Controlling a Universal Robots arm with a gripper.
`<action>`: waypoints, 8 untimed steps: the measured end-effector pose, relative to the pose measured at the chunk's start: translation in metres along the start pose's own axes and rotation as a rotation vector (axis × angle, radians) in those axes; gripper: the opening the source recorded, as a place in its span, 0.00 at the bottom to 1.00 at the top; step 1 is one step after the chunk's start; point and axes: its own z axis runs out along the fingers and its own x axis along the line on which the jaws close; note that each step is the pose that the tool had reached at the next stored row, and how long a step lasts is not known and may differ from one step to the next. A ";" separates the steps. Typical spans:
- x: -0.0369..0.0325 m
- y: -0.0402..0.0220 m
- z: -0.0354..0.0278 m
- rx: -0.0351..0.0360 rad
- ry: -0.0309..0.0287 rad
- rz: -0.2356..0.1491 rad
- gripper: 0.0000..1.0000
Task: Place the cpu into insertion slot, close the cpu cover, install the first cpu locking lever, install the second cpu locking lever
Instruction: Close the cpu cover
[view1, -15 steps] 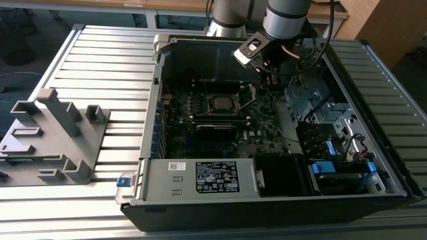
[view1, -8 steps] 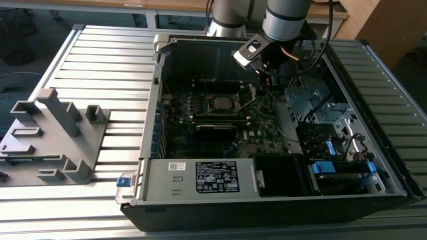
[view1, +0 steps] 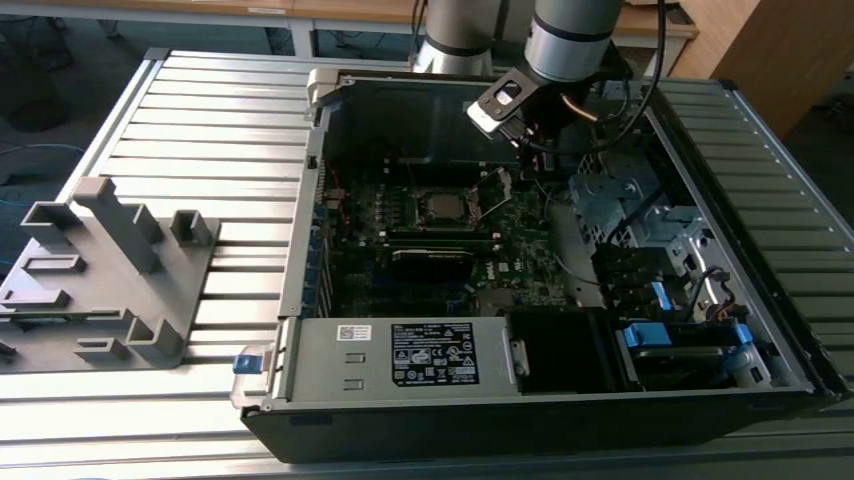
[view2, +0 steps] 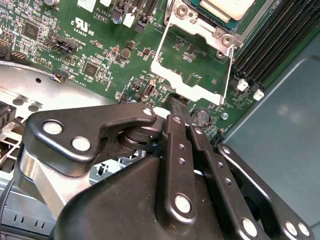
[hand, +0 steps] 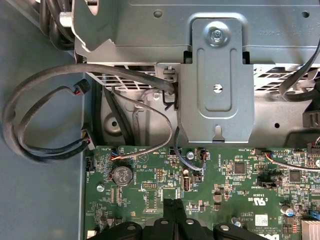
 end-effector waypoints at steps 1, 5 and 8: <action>0.0000 0.0000 0.0000 0.0000 -0.0001 0.000 0.11; 0.0000 -0.0007 0.0001 0.0000 0.0001 0.000 0.11; 0.0000 -0.0044 -0.0001 0.0000 -0.0001 0.000 0.11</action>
